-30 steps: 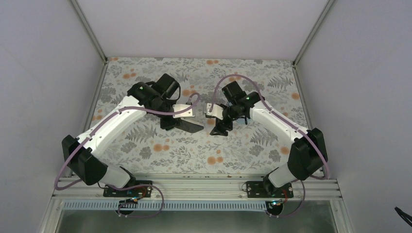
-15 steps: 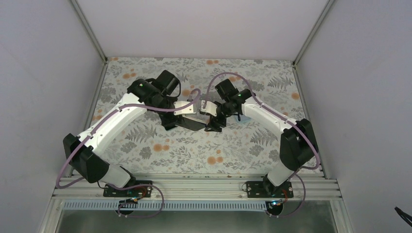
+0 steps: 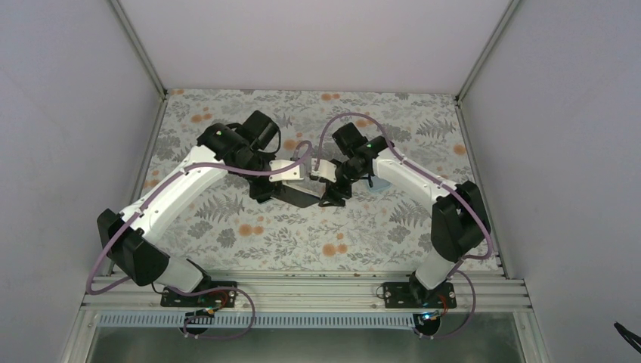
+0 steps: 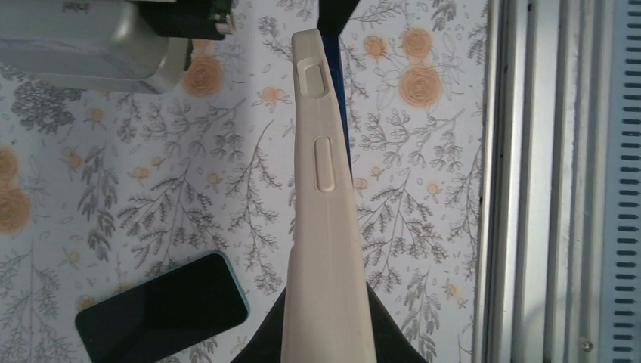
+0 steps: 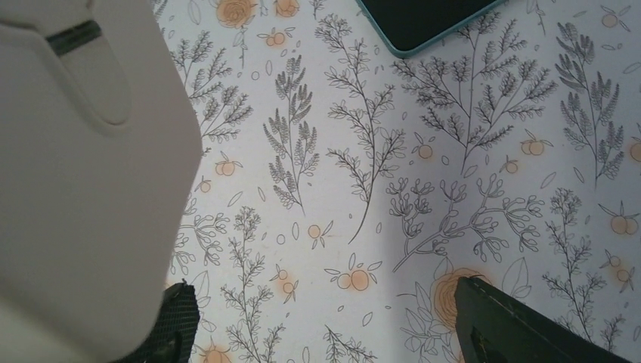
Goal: Take the phone out of the phone case
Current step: Remove the phone case from the phone.
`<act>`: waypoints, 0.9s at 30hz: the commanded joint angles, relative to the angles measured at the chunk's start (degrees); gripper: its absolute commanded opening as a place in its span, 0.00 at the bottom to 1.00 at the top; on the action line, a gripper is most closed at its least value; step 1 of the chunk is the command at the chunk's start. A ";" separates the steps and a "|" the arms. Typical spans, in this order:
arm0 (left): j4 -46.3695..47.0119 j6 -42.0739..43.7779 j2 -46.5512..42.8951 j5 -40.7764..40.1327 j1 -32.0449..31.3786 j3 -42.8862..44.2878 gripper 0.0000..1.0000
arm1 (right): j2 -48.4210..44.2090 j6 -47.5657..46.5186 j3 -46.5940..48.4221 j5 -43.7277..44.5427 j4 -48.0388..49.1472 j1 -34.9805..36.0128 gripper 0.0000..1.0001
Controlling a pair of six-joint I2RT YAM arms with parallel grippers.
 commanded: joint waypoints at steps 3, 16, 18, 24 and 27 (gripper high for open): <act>-0.92 1.36 -2.08 3.84 -0.36 1.50 0.02 | -0.40 -2.89 1.31 -2.99 -1.65 0.13 0.84; -0.41 0.61 -1.26 5.57 -0.42 1.58 0.02 | -0.34 -2.00 3.61 -4.72 -0.64 0.13 0.83; -0.29 0.52 -1.07 5.28 -0.44 1.42 0.02 | 0.28 -2.50 4.63 -6.07 -2.26 0.18 0.83; -0.27 0.62 -1.44 3.76 -0.44 1.43 0.02 | 0.23 -4.48 3.33 -5.99 -5.13 0.22 0.82; -0.55 0.69 -1.76 3.17 -0.44 1.80 0.02 | -0.44 -5.12 1.44 -6.08 -5.71 0.22 0.81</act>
